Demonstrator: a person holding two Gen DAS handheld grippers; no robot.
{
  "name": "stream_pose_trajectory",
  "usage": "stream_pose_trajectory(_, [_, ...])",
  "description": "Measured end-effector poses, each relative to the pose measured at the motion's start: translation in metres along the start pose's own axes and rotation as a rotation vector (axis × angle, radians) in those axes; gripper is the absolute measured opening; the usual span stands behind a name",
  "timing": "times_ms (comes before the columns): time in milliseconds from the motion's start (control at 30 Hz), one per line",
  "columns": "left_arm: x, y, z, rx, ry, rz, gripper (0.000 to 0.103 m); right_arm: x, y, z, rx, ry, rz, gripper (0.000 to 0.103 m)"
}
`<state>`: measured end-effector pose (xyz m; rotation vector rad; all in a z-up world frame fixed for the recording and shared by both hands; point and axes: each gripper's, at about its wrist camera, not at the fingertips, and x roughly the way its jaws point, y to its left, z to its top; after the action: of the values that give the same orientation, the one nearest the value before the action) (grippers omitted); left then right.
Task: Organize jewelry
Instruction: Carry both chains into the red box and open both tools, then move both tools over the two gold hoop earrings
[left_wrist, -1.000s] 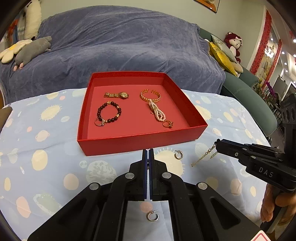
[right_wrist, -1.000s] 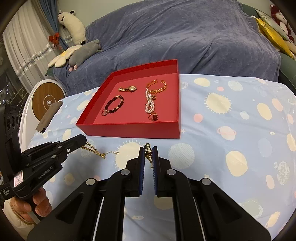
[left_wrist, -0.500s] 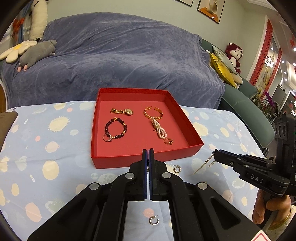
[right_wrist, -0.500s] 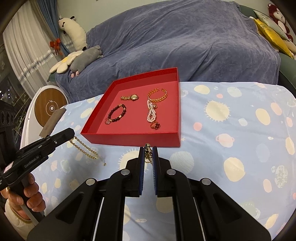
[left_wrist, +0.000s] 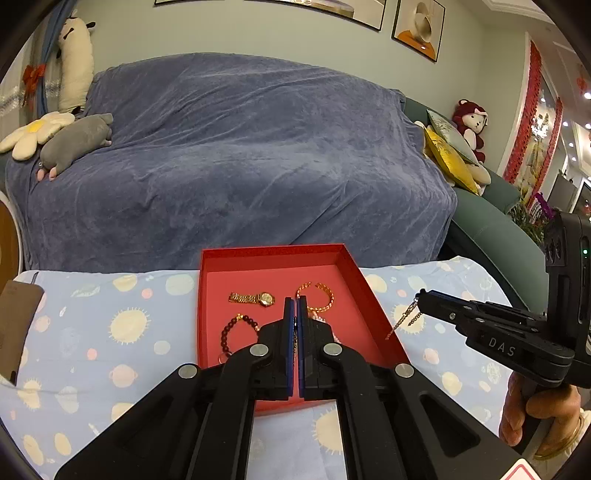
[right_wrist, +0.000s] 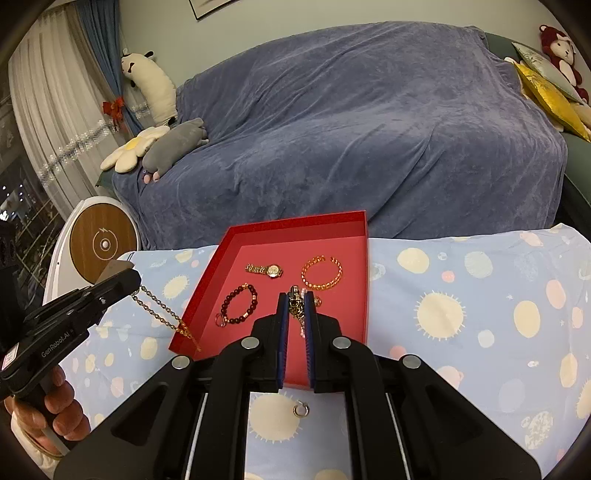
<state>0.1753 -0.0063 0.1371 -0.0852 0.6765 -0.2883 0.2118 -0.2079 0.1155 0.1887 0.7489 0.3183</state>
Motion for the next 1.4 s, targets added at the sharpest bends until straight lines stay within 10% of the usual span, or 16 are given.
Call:
stream_pose_trajectory(333, [0.060,0.003,0.016,-0.037,0.035,0.016,0.005,0.052,-0.006,0.011,0.006,0.030,-0.046,0.013])
stream_pose_trajectory(400, [0.067,0.007,0.016,-0.071,0.054,0.033,0.041,0.053,-0.008,0.010,0.016,0.028,-0.047,0.022])
stream_pose_trajectory(467, [0.064,0.010,0.015,-0.097,0.037,0.048,0.050,0.048,-0.009,0.007,0.016,0.014,-0.048,0.031])
stream_pose_trajectory(1400, [-0.015,0.019,-0.151,-0.074,0.234,0.096,0.062,-0.022,-0.006,-0.126,0.028,0.137,-0.018,0.035])
